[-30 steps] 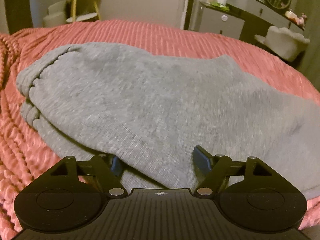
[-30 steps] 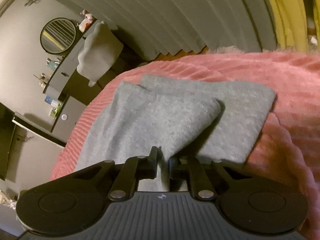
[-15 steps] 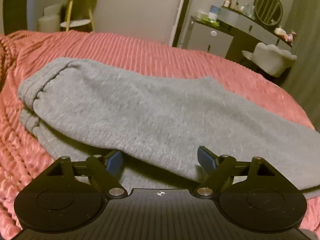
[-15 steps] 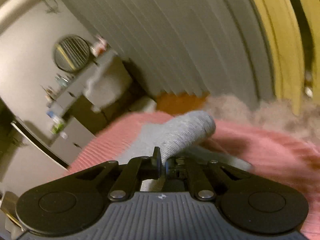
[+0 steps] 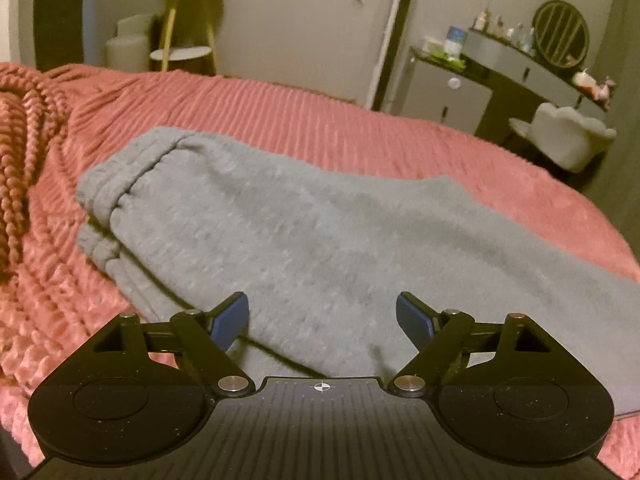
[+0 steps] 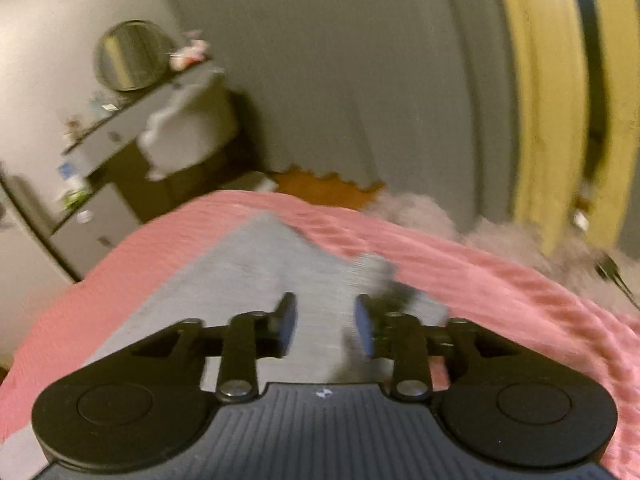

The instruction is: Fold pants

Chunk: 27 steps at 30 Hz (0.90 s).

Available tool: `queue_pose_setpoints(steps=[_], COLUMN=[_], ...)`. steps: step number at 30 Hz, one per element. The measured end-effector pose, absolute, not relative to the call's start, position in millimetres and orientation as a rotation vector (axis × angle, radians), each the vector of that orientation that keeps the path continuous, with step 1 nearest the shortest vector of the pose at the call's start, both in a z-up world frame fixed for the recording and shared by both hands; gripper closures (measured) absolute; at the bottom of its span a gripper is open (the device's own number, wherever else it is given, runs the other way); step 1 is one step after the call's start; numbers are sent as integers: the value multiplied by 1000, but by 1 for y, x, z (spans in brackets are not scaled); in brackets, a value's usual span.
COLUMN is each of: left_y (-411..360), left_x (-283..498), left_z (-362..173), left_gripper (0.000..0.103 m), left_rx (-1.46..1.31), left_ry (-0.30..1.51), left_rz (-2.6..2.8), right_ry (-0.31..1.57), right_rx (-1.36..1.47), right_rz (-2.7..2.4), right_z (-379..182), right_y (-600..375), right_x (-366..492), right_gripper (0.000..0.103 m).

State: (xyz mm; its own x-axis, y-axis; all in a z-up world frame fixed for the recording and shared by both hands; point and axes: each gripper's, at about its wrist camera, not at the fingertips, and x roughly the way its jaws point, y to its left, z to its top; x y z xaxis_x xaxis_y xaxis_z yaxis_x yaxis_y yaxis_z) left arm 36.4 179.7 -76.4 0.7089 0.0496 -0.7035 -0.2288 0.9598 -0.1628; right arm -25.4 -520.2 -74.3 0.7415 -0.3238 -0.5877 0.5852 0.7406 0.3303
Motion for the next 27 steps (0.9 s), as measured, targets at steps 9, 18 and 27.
queue_pose_setpoints(steps=[9, 18, 27], left_y=[180, 206, 203], left_x=[41, 47, 40], left_z=[-86, -92, -92], left_gripper=[17, 19, 24], left_rx=[-256, -419, -433], left_ry=[798, 828, 880], left_rz=[97, 110, 81], right_ry=[690, 718, 709], right_rx=[337, 242, 225], right_rz=[-358, -310, -342], right_z=[-125, -128, -132], right_y=[-457, -439, -428], right_x=[11, 20, 14], right_gripper=[31, 0, 0])
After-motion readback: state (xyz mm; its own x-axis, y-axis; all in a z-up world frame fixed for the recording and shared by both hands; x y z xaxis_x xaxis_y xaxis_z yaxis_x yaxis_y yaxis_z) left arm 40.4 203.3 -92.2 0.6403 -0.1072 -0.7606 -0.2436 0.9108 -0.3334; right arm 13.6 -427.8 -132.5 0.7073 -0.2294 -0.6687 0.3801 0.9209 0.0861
